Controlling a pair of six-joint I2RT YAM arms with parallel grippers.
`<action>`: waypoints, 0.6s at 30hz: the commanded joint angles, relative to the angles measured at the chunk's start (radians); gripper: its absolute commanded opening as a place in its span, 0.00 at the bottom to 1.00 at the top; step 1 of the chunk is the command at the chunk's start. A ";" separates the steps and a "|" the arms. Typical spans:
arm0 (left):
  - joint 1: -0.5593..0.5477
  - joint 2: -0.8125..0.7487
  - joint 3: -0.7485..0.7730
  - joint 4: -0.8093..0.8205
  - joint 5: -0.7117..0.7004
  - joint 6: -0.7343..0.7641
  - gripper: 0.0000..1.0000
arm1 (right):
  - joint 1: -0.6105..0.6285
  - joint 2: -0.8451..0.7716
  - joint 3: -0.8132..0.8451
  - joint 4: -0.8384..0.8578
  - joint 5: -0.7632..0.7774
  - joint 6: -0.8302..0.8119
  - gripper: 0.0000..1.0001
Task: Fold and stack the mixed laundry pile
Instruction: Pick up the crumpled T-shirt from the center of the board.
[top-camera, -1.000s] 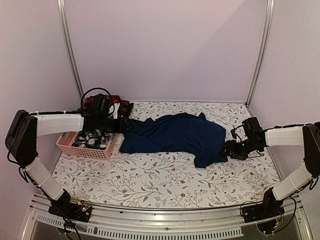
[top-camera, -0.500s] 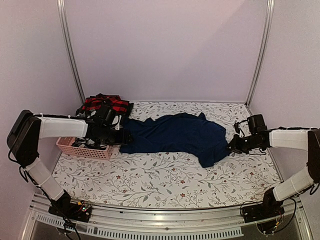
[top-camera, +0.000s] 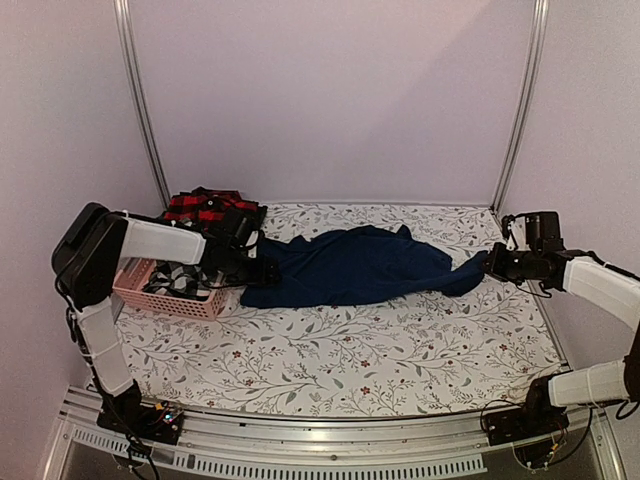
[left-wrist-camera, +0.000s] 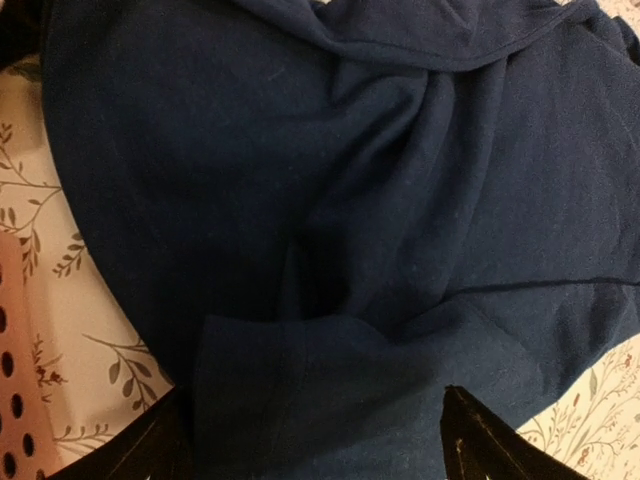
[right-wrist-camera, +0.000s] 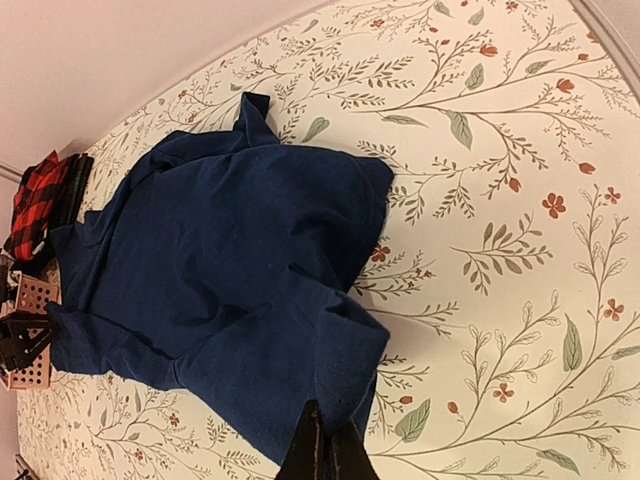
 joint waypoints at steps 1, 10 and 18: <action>0.014 0.050 0.041 0.013 0.042 0.003 0.81 | -0.014 -0.007 0.001 -0.006 0.021 -0.011 0.00; -0.062 -0.180 -0.133 0.081 0.150 0.123 0.00 | -0.022 0.016 -0.002 0.002 0.005 -0.018 0.00; -0.244 -0.428 -0.381 -0.117 -0.032 0.031 0.61 | -0.043 -0.005 -0.017 -0.003 0.011 -0.008 0.00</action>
